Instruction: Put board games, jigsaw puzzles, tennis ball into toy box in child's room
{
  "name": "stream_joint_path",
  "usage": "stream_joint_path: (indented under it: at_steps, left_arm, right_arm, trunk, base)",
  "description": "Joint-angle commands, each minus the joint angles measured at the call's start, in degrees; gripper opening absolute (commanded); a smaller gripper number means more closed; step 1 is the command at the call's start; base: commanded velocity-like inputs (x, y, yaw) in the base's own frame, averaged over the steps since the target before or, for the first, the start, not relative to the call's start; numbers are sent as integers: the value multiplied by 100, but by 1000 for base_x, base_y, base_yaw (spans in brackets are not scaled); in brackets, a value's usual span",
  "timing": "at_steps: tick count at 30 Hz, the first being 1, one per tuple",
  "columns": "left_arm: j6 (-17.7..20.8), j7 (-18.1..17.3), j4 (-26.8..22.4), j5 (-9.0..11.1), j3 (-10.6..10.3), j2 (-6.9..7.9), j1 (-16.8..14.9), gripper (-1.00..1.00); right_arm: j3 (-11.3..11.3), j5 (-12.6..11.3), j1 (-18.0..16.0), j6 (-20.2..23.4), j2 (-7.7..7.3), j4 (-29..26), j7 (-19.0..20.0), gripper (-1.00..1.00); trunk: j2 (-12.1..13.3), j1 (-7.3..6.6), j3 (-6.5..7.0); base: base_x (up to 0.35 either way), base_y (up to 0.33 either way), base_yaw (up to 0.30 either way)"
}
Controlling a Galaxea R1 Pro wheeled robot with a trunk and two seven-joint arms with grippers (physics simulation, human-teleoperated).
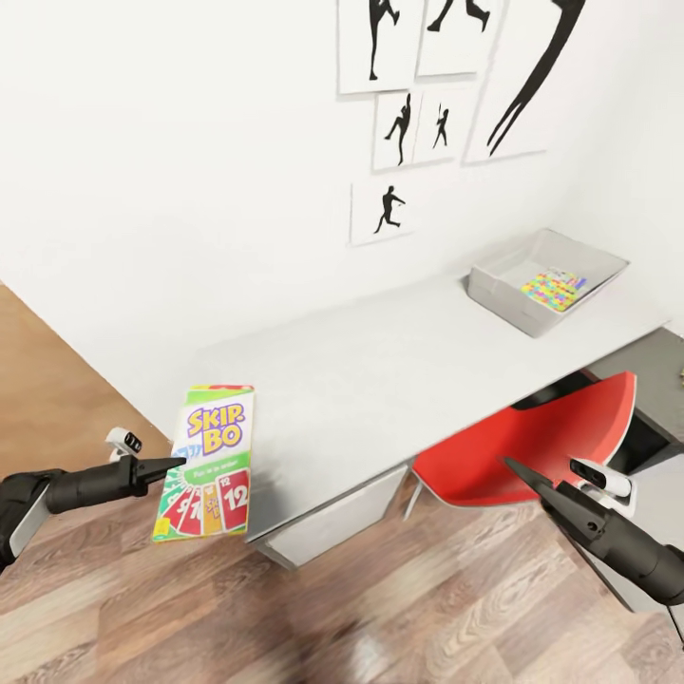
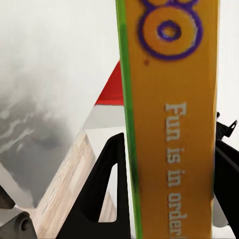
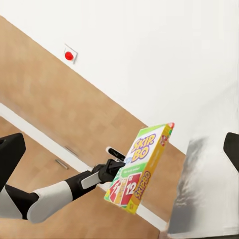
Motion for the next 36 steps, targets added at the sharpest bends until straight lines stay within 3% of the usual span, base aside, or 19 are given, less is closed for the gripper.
stream_joint_path:
  at_steps: [1, 36]
  left_arm:
    - [61, -21, -23, 17, -18, 6, 2, -100]
    - [61, -21, -88, 17, -38, -3, 19, -100]
  right_arm:
    - [1, -21, -4, 48, 0, -1, 3, 100]
    - [-8, -21, 2, 39, -2, -1, 7, 100]
  trunk:
    - [-9, 3, -1]
    - [-9, 3, 261]
  base:
    - [0, 0, -212]
    - [0, 0, -205]
